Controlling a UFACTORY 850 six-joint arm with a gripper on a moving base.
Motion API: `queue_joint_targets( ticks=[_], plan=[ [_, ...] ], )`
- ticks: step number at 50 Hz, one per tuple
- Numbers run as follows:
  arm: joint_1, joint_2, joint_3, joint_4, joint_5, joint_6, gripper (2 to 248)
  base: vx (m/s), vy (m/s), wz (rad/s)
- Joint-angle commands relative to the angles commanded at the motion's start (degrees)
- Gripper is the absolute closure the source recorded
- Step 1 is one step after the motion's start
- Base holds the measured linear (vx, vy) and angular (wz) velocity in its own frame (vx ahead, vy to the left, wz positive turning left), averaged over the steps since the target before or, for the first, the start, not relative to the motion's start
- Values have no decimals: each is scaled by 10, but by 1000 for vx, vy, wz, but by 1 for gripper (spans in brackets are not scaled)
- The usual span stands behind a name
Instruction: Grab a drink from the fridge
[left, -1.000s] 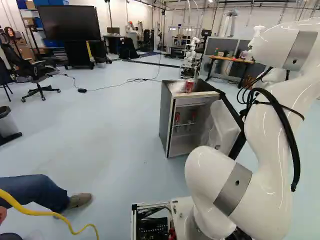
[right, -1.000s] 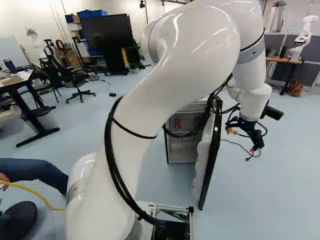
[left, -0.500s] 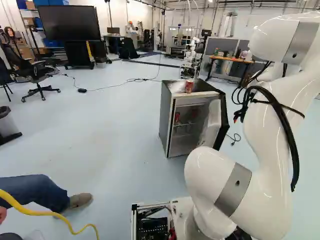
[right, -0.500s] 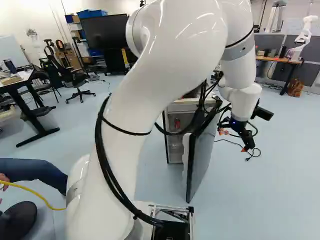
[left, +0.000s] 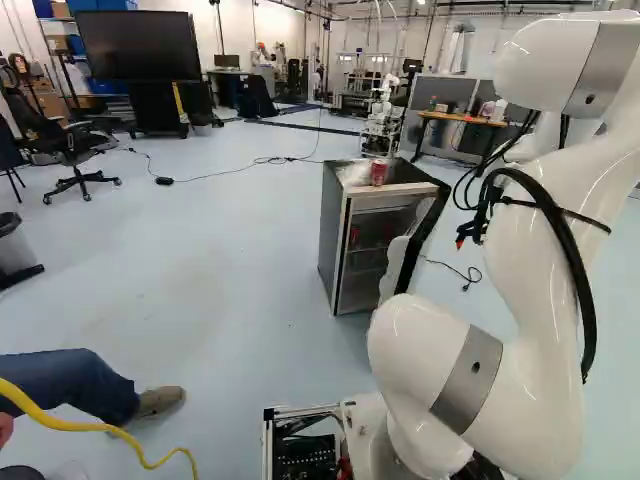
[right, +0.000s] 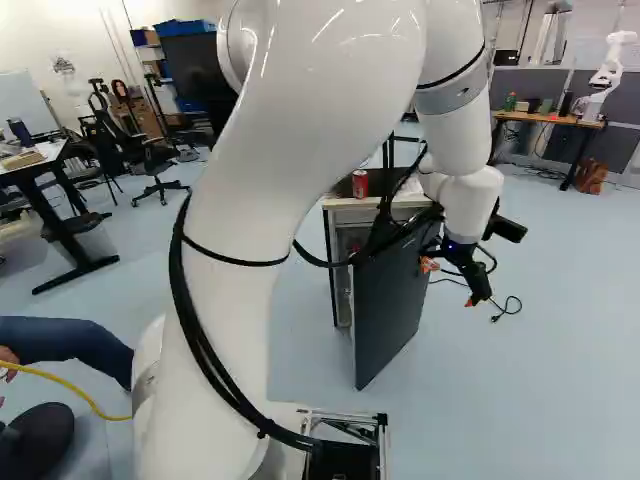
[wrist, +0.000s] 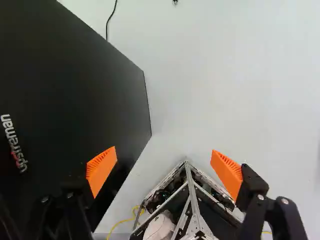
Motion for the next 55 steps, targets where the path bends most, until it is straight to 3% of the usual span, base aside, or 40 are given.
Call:
queue_joint_targets(
  ticks=[20,55],
  plan=[
    [19,36,53,-5,9,0,3,0,0,0],
    [58,99,142,-46,69,0,3,0,0,0]
  ],
)
